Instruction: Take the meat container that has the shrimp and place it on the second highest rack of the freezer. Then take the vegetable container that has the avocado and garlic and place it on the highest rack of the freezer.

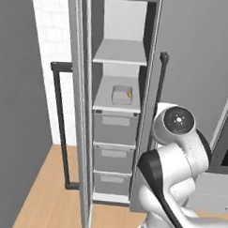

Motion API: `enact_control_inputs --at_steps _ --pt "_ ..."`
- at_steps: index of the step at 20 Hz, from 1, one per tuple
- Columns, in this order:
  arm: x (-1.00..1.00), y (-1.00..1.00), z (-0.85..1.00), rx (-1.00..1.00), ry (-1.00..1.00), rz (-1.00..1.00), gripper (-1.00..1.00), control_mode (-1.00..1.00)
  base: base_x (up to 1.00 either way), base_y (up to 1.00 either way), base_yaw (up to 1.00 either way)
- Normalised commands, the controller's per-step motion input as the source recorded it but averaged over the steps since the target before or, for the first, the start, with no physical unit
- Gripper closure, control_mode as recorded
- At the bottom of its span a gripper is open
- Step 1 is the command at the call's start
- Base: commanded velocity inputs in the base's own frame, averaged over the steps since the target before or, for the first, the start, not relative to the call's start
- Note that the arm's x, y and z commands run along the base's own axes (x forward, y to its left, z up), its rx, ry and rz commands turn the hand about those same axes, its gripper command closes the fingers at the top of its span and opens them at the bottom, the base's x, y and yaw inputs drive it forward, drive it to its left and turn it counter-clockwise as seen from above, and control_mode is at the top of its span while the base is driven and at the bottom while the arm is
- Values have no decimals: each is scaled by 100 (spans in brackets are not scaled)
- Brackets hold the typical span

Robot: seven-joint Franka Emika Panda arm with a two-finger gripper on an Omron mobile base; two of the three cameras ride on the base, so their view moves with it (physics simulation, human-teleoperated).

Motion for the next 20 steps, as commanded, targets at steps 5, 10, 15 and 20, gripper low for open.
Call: enact_control_inputs --at_steps 5,10,15,20 --pt "0 0 0 0 0 0 -100 100 -66 -7 -73" --pt "0 0 0 0 0 0 -100 100 -1 -41 -78" --pt "0 0 0 0 0 0 -100 100 53 -98 -59" --pt "0 0 0 0 0 0 -100 100 63 -100 -46"
